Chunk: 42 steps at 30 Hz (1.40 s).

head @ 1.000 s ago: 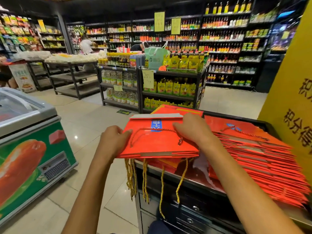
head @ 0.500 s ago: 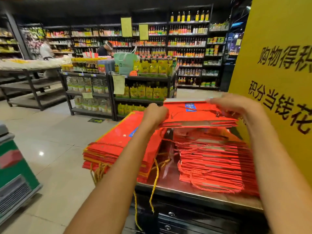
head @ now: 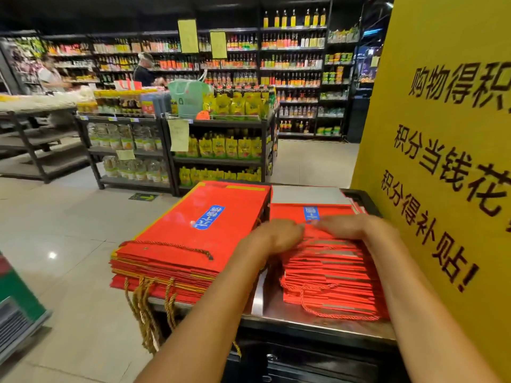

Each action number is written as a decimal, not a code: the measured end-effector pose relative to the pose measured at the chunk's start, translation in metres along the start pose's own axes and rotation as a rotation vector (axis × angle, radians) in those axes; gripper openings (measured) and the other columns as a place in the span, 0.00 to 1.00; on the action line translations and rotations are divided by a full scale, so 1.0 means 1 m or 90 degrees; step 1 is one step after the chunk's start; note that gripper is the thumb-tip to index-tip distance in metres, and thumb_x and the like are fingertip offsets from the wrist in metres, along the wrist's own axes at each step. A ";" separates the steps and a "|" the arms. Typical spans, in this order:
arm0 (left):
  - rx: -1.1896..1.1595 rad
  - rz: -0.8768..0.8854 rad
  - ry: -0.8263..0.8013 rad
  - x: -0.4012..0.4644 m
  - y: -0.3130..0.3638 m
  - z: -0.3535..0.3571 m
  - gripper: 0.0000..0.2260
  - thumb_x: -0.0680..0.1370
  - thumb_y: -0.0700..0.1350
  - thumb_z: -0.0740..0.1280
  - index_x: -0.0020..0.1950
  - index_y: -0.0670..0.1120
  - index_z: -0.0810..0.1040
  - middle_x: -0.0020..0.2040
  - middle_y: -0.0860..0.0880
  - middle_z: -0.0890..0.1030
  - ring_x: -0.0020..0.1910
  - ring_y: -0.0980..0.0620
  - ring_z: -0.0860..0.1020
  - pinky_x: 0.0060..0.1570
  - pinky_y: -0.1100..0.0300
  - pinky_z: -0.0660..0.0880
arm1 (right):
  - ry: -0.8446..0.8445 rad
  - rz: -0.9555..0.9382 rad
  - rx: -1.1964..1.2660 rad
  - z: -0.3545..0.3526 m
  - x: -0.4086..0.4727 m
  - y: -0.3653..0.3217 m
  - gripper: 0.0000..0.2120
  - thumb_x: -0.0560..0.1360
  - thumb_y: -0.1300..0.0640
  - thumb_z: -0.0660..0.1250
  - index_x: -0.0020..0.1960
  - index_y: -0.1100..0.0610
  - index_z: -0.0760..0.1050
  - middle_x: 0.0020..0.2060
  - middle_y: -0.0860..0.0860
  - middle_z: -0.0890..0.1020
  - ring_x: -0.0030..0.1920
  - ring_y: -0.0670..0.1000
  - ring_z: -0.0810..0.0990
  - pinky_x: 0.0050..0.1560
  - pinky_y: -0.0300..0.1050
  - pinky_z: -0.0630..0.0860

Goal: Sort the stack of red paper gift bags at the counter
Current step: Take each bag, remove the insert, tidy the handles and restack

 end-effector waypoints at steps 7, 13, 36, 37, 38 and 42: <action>0.014 -0.013 -0.002 -0.008 -0.009 0.021 0.23 0.85 0.47 0.46 0.64 0.36 0.75 0.68 0.33 0.75 0.65 0.36 0.75 0.63 0.49 0.71 | 0.021 0.046 -0.009 0.021 0.007 0.008 0.27 0.84 0.39 0.54 0.80 0.50 0.64 0.78 0.55 0.67 0.77 0.57 0.67 0.78 0.53 0.60; -0.029 0.030 0.121 -0.028 0.003 -0.007 0.25 0.87 0.57 0.49 0.62 0.43 0.80 0.65 0.37 0.79 0.65 0.37 0.76 0.64 0.48 0.72 | 0.155 0.045 -0.061 -0.020 -0.027 -0.010 0.24 0.82 0.36 0.56 0.71 0.46 0.74 0.73 0.53 0.75 0.71 0.56 0.73 0.71 0.50 0.68; 0.095 -0.106 0.393 -0.207 -0.153 -0.044 0.15 0.86 0.51 0.58 0.69 0.50 0.77 0.66 0.52 0.79 0.64 0.49 0.76 0.61 0.53 0.73 | 0.174 -0.481 -0.153 0.053 -0.046 -0.227 0.20 0.79 0.34 0.60 0.64 0.43 0.77 0.55 0.46 0.84 0.56 0.52 0.81 0.53 0.54 0.79; 0.083 -0.103 0.409 -0.213 -0.156 -0.043 0.16 0.85 0.49 0.60 0.71 0.49 0.76 0.69 0.51 0.77 0.67 0.50 0.74 0.64 0.54 0.71 | 0.176 -0.492 -0.156 0.056 -0.048 -0.226 0.16 0.79 0.37 0.62 0.62 0.43 0.78 0.53 0.46 0.84 0.54 0.52 0.81 0.52 0.54 0.78; 0.078 -0.098 0.426 -0.218 -0.159 -0.041 0.16 0.85 0.48 0.62 0.72 0.48 0.75 0.70 0.51 0.75 0.69 0.51 0.72 0.66 0.56 0.69 | 0.188 -0.498 -0.157 0.059 -0.049 -0.225 0.12 0.80 0.42 0.64 0.61 0.43 0.79 0.51 0.46 0.83 0.53 0.51 0.80 0.50 0.53 0.78; 0.068 -0.082 0.522 -0.242 -0.175 -0.036 0.11 0.82 0.51 0.66 0.62 0.49 0.81 0.63 0.55 0.75 0.66 0.57 0.68 0.61 0.61 0.69 | 0.225 -0.488 -0.136 0.054 -0.055 -0.221 0.08 0.76 0.57 0.66 0.52 0.48 0.80 0.42 0.44 0.78 0.47 0.51 0.77 0.43 0.49 0.74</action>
Point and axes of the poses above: each hand's wrist, its own x-axis towards the middle knuckle, its own z-axis out of the palm, y = z × x, the point moved 3 cm from there along x, towards the middle knuckle
